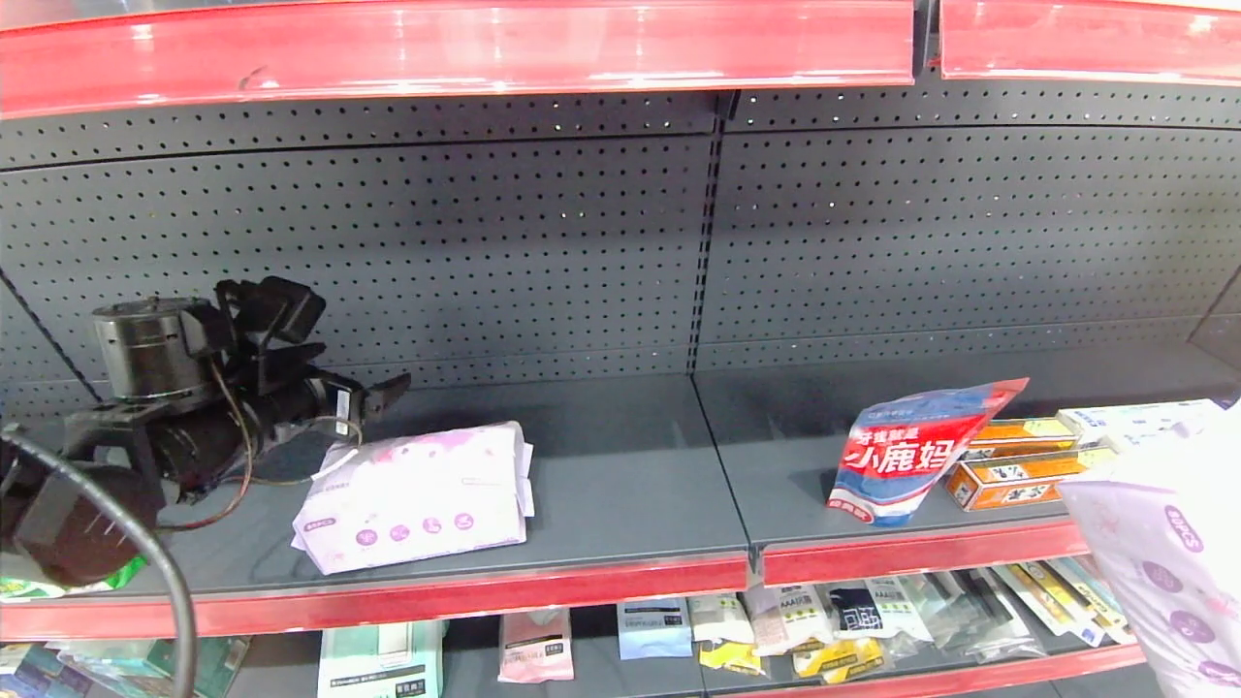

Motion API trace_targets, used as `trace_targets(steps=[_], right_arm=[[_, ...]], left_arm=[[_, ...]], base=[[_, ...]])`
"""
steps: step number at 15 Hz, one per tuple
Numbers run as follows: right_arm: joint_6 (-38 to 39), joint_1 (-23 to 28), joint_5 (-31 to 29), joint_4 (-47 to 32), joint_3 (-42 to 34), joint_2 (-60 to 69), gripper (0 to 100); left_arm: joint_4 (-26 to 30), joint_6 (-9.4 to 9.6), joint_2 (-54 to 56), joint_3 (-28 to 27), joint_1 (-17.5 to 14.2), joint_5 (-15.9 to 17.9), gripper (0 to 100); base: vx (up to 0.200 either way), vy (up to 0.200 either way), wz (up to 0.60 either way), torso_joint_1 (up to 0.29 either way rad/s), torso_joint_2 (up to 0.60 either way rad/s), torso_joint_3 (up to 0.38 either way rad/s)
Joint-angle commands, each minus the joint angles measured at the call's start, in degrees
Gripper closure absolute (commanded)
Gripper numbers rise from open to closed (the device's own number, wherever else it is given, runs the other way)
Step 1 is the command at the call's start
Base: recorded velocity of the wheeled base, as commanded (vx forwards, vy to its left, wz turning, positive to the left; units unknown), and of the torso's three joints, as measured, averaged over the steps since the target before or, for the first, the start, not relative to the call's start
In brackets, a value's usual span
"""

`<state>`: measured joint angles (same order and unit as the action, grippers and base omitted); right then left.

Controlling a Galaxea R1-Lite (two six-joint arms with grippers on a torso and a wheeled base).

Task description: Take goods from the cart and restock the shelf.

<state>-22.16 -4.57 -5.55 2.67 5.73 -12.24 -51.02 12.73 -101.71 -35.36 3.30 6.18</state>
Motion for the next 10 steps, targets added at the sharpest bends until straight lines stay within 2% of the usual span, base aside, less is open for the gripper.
trace_targets(steps=[1, 2, 3, 4, 6, 7, 8, 9, 10], right_arm=[[0.37, -0.09, 0.01, 0.05, 0.95, -3.49, 100], [0.37, -0.09, 0.01, 0.05, 0.95, -3.49, 100], [0.81, -0.09, 0.10, 0.14, 2.36, -6.83, 100], [1.95, -0.53, 0.45, 0.05, 4.99, -9.73, 100], [1.95, -1.05, 4.40, 0.14, 7.72, -13.42, 100], [1.95, -1.05, 7.22, 0.14, 9.56, -15.80, 100], [1.95, -1.05, 8.10, 0.14, 10.18, -16.59, 100], [1.86, -1.05, 9.77, 0.23, 11.23, -18.52, 100], [1.77, -1.14, 10.03, 0.23, 11.50, -18.61, 100]], left_arm=[[-0.57, -4.03, 9.16, 8.29, 0.12, 0.24, 0], [-0.57, -4.03, 9.16, 8.29, 0.12, 0.24, 0], [-0.49, -5.26, 17.68, 17.44, -0.05, 2.43, 0], [-0.05, -5.34, 24.19, 23.59, -0.05, 4.01, 0], [5.40, -5.34, 34.03, 27.72, -0.05, 5.42, 0], [12.43, -5.26, 40.53, 27.45, -0.05, 6.39, 0], [15.69, -5.26, 43.08, 27.02, -0.05, 6.56, 0], [28.52, -5.26, 52.05, 24.64, 0.12, 6.65, 0], [36.78, -5.26, 57.06, 22.44, 0.12, 6.74, 0]], base=[[0.000, 0.000, 0.00, 0.000, 0.00, 0.000], [0.000, 0.000, 0.00, 0.000, 0.00, 0.000], [0.000, 0.000, 0.00, 0.000, 0.00, 0.000], [0.000, 0.000, 0.00, 0.000, 0.00, 0.000], [0.000, 0.000, 0.00, 0.000, 0.00, 0.000], [0.000, 0.000, 0.00, 0.000, 0.00, 0.000], [0.000, 0.000, 0.00, 0.000, 0.00, 0.000], [0.000, 0.000, 0.00, 0.000, 0.00, 0.000], [0.000, 0.000, 0.00, 0.000, 0.00, 0.000]])
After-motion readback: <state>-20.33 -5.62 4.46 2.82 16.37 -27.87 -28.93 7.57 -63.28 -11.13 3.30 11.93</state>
